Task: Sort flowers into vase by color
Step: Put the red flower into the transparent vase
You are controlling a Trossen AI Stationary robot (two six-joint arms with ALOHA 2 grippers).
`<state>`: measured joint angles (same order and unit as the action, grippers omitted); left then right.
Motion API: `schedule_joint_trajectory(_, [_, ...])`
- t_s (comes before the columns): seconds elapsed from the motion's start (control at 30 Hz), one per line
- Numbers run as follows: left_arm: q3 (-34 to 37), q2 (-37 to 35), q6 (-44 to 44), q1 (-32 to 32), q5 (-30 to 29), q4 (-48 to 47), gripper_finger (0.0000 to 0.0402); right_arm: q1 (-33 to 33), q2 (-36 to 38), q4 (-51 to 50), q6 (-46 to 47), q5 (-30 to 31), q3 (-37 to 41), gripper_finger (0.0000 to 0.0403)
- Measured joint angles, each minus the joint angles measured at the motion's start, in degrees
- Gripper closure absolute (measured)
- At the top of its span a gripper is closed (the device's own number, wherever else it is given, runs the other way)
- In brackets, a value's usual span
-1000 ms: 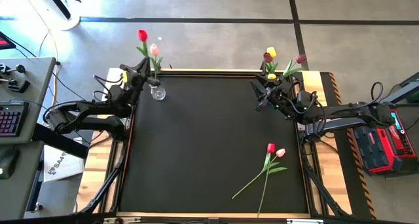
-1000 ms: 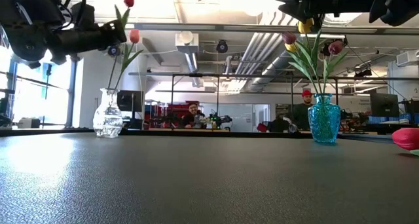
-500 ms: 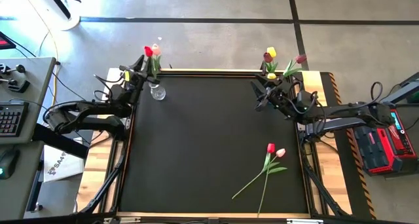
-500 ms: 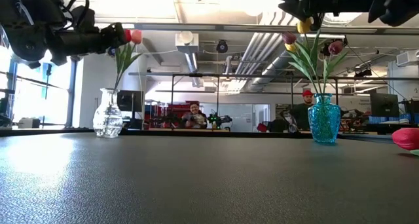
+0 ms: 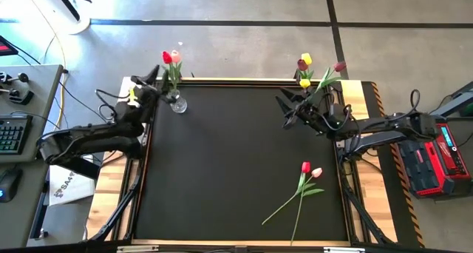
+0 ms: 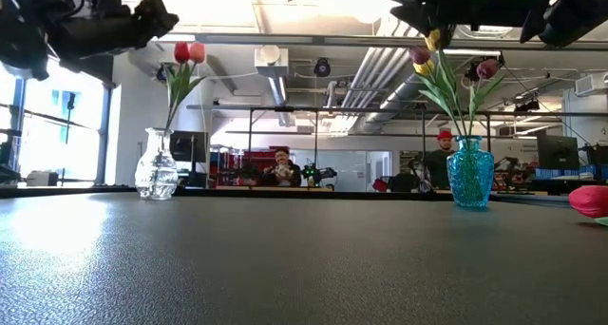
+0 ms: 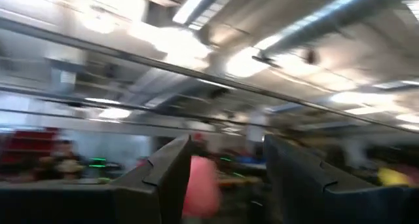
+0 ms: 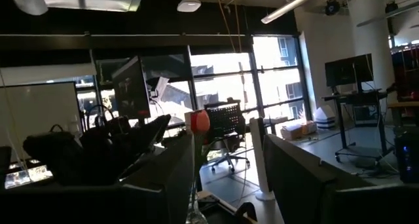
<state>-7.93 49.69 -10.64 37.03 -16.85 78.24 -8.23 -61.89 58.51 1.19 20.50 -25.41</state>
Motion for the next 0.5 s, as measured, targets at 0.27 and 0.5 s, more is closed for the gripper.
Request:
schedule_joint_trajectory(0.27, [0.0, -6.8, -3.2, -14.3, 9.9, -13.0, 0.0222, 0.0, 0.0, -0.4, 3.9, -2.6, 0.0, 0.0231])
schedule_joint_trajectory(0.5, [-3.8, -10.2, -9.3, -26.8, 5.3, -30.6, 0.0222, -0.4, -2.7, -0.9, 7.3, -2.5, -1.1, 0.0231])
